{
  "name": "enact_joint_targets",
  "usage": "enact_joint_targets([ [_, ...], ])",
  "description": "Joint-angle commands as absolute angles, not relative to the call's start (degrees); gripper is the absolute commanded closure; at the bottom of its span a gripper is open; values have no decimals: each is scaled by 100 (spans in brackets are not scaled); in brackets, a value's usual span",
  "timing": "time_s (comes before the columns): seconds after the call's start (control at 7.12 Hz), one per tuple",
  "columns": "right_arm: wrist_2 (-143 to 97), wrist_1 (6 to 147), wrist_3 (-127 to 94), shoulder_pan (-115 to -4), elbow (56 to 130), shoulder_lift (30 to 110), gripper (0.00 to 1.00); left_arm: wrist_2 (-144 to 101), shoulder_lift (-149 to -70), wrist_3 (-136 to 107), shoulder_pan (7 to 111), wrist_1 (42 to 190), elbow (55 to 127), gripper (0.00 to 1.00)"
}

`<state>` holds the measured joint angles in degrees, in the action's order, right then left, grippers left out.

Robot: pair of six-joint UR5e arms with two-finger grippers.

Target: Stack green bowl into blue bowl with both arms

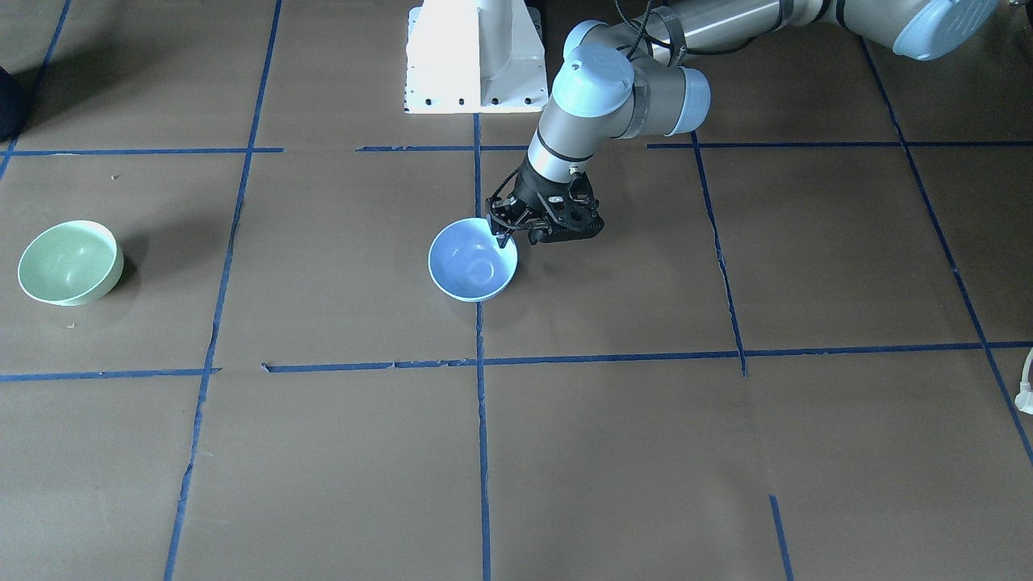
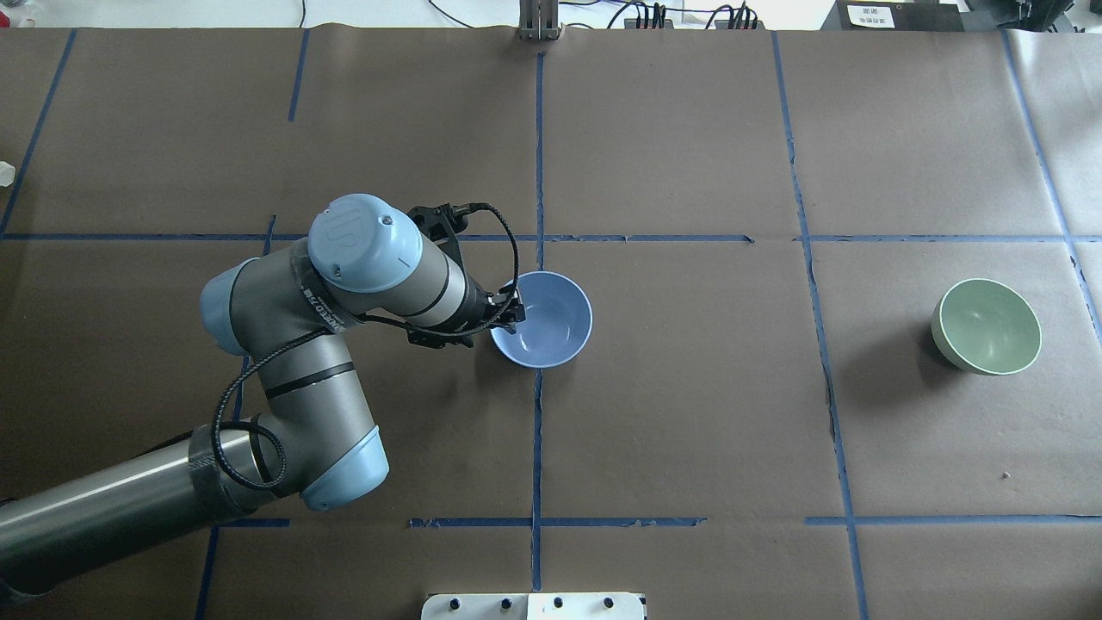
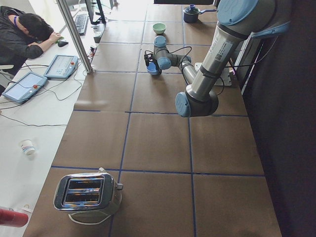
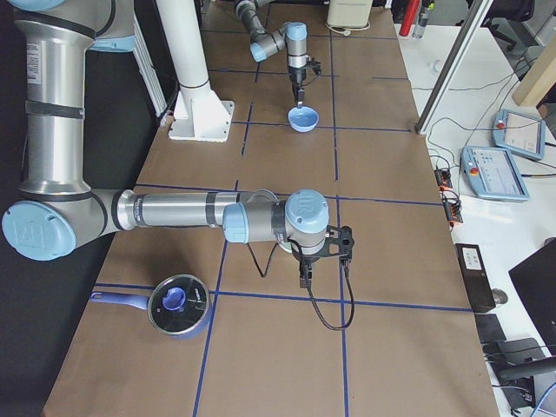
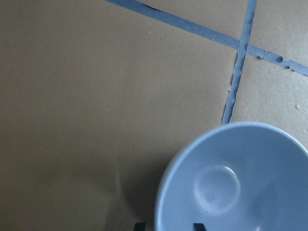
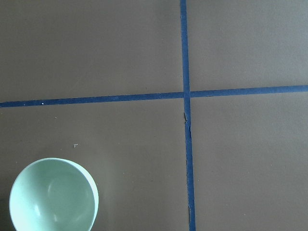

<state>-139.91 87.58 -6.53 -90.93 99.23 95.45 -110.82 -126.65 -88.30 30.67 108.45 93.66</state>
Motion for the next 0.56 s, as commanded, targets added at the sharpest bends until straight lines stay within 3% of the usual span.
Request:
enact_joint_targets([
  [0.0,-13957,8580,-885,-8905,9932,9545,0,-11886,-12577,-8824,3801,10462,9703,0],
  [0.42,-13430,5731,-3892,-7449,9897,10141,0,-12637,-12077,-8099,4595,9909,10351,0],
])
